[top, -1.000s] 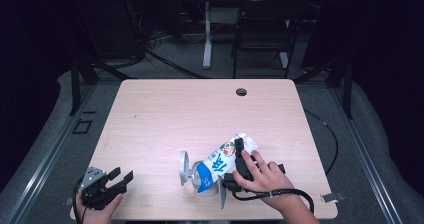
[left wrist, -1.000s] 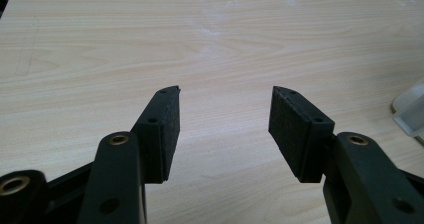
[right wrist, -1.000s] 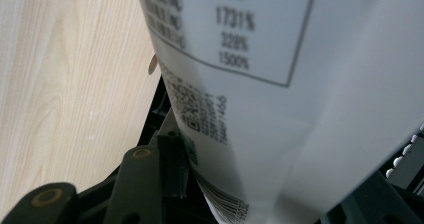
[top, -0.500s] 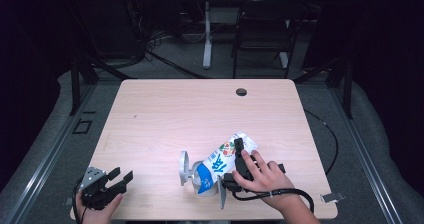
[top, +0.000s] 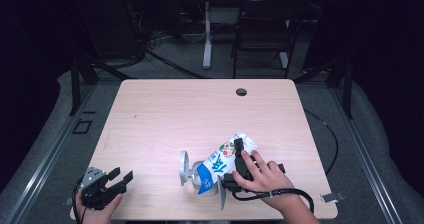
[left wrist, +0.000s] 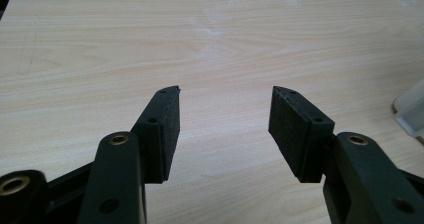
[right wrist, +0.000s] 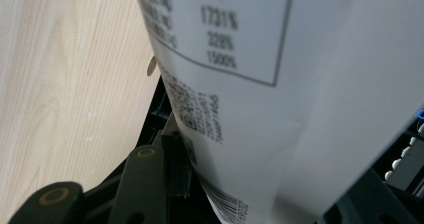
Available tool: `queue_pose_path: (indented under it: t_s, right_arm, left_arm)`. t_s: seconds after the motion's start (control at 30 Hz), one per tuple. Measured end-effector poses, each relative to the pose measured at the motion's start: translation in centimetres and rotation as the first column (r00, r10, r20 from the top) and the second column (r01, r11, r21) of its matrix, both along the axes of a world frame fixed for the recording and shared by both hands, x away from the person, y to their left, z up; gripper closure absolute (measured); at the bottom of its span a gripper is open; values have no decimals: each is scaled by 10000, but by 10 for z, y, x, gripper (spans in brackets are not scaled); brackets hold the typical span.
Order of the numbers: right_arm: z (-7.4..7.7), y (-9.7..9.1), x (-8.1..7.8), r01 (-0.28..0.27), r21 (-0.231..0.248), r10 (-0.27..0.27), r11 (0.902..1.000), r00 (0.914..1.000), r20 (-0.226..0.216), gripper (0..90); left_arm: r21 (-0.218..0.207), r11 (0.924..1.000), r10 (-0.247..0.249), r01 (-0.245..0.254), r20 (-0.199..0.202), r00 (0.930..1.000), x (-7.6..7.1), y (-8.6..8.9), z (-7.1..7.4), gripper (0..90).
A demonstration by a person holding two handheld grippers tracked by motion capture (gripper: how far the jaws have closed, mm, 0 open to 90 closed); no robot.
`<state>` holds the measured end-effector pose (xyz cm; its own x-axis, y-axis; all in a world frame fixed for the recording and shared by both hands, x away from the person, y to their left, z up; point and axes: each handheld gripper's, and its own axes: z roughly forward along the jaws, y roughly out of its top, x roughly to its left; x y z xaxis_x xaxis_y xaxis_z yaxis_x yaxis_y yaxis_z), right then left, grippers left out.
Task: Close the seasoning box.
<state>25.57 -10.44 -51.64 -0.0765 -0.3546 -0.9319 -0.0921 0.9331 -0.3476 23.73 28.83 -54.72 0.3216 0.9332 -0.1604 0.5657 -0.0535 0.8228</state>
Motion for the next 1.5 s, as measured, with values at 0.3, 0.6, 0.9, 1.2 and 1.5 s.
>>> queue_pose_path:
  t_s: [0.3,0.6,0.9,1.2,1.5]
  right_arm:
    - [0,0,0,61,-49,-61,10000,9999,-82,584]
    - [0,0,0,32,-87,-33,10000,9999,-101,590]
    - [0,0,0,-100,-124,100,9999,9999,-37,593]
    - [1,1,0,-113,-128,112,9999,9999,-58,595]
    - [2,1,-1,-125,-227,126,9997,9999,15,595]
  left_arm:
    - [8,10000,-4,4,-8,10000,0,1,0,465]
    - [25,10000,23,-23,-16,10000,0,1,-1,465]
    - [14,10000,33,-33,-6,10000,0,1,-1,465]
    - [6,10000,43,-43,1,10000,0,1,0,465]
    - [-45,10000,58,-58,20,10000,0,1,-1,465]
